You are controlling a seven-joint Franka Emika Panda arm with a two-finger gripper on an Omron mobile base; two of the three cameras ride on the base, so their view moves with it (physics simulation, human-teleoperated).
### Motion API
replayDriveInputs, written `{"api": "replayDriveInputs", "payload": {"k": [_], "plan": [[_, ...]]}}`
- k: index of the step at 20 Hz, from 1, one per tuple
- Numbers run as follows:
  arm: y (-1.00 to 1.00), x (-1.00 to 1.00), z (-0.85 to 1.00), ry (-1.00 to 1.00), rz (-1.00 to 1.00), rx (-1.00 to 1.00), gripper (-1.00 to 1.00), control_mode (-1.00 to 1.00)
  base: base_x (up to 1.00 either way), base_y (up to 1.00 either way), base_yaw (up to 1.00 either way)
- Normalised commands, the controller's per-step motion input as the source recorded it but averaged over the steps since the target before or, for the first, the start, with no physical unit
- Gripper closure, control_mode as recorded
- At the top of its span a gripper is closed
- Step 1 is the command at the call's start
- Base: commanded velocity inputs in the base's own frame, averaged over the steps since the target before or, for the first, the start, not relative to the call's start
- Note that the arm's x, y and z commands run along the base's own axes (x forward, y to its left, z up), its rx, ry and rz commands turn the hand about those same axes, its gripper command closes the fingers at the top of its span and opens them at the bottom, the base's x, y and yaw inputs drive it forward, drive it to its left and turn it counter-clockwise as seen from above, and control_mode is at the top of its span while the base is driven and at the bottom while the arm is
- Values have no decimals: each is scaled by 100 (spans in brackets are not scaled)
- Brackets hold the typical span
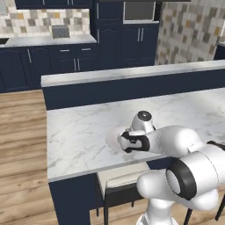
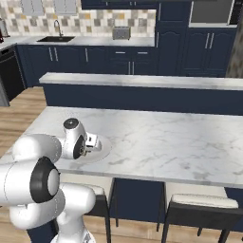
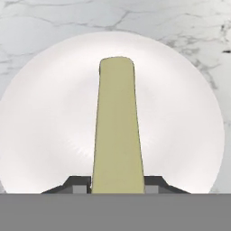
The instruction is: Retrieve the butter from the fridge and place it on a plate on the dining table. Then retrieve the butter knife by the fridge and place it near the plate.
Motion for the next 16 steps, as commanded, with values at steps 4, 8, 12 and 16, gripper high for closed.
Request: {"api": "replayDriveInputs", "payload": {"k": [4, 8, 12, 16], "plan": [[0, 8, -23, 0, 0, 0, -100, -100, 0, 0, 0], [0, 11, -9, 0, 0, 0, -100, -100, 0, 0, 0], [0, 7, 0, 4, 0, 0, -100, -100, 0, 0, 0], [3, -6, 41, 23, 0, -8, -100, -100, 0, 0, 0]]}}
